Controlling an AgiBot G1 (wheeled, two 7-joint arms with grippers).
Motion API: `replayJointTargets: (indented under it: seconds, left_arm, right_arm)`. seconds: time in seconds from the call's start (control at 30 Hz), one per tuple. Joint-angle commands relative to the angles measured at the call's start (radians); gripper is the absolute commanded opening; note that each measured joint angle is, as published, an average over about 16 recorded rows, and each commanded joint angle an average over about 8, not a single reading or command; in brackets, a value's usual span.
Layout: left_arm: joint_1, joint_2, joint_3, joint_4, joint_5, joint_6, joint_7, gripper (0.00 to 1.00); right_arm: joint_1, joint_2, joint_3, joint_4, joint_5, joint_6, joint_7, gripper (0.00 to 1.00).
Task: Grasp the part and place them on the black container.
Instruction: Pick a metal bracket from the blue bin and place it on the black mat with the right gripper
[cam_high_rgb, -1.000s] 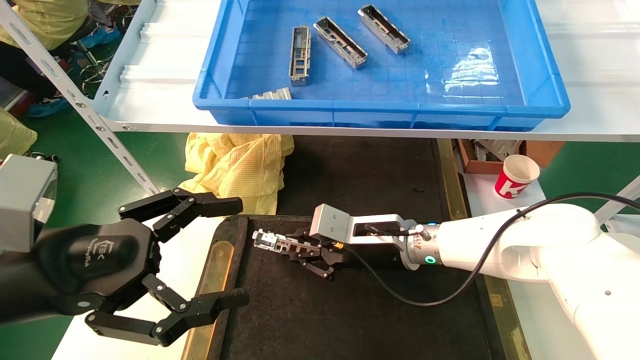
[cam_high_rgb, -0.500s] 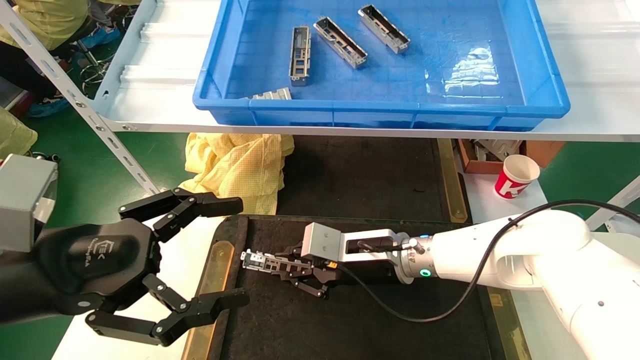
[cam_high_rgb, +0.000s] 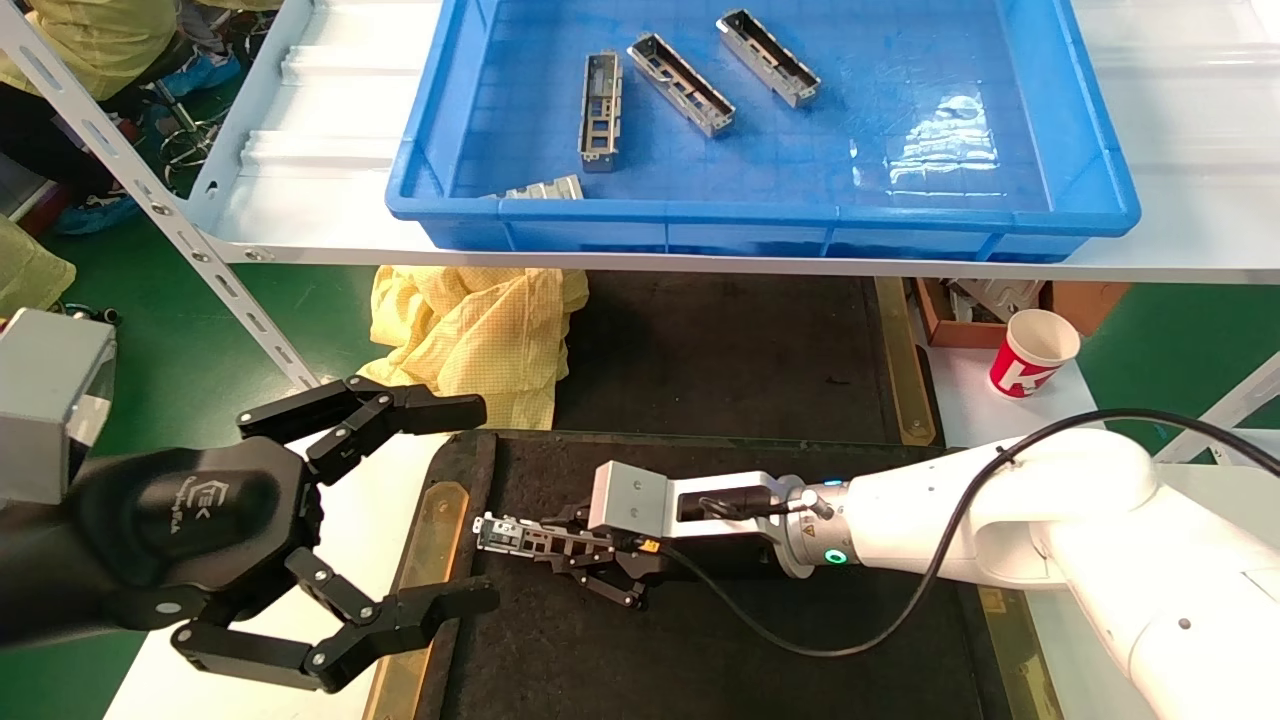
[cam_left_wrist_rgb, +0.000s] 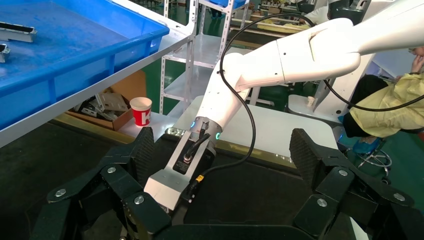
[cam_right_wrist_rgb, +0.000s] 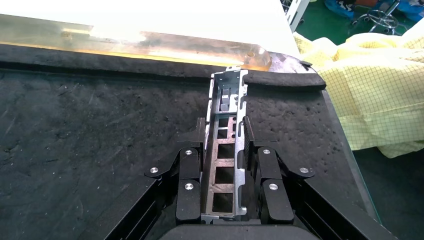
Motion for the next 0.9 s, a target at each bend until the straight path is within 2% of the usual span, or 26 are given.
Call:
replayJointTargets:
  seconds: [0.03,0.1,0.13,0.3,0.37,0.4,0.63,0.9]
  left_arm:
    - [0.0,0.0,0.0,0.0,0.0,0.0,0.0,1.0]
    - [0.0,0.0,0.0,0.0,0.0,0.0,0.0,1.0]
    - [0.0,0.0,0.0,0.0,0.0,0.0,0.0,1.0]
    - [0.0,0.0,0.0,0.0,0.0,0.0,0.0,1.0]
    - [0.0,0.0,0.0,0.0,0.0,0.0,0.0,1.0]
    - [0.0,0.0,0.0,0.0,0.0,0.0,0.0,1.0]
    - [0.0,0.0,0.0,0.0,0.0,0.0,0.0,1.0]
    - [0.0,0.0,0.0,0.0,0.0,0.0,0.0,1.0]
  right_arm:
    - [-0.002,0.0,-0.009,0.008,0.006,0.008,0.001,0.0]
    - [-0.002,0.0,-0.018,0.013,0.011,0.015,0.002,0.07]
    - [-0.002,0.0,-0.023,0.016,0.014,0.018,0.003,0.14]
    - [-0.002,0.0,-0.046,0.023,0.027,0.034,0.003,0.75]
    - [-0.001,0.0,-0.054,0.023,0.033,0.041,0.002,0.94]
    - [0.0,0.0,-0.057,0.023,0.036,0.044,0.001,1.0]
    - [0.009,0.002,-0.075,0.022,0.064,0.051,-0.01,1.0]
    - [0.025,0.005,-0.084,0.011,0.107,0.017,-0.027,1.0]
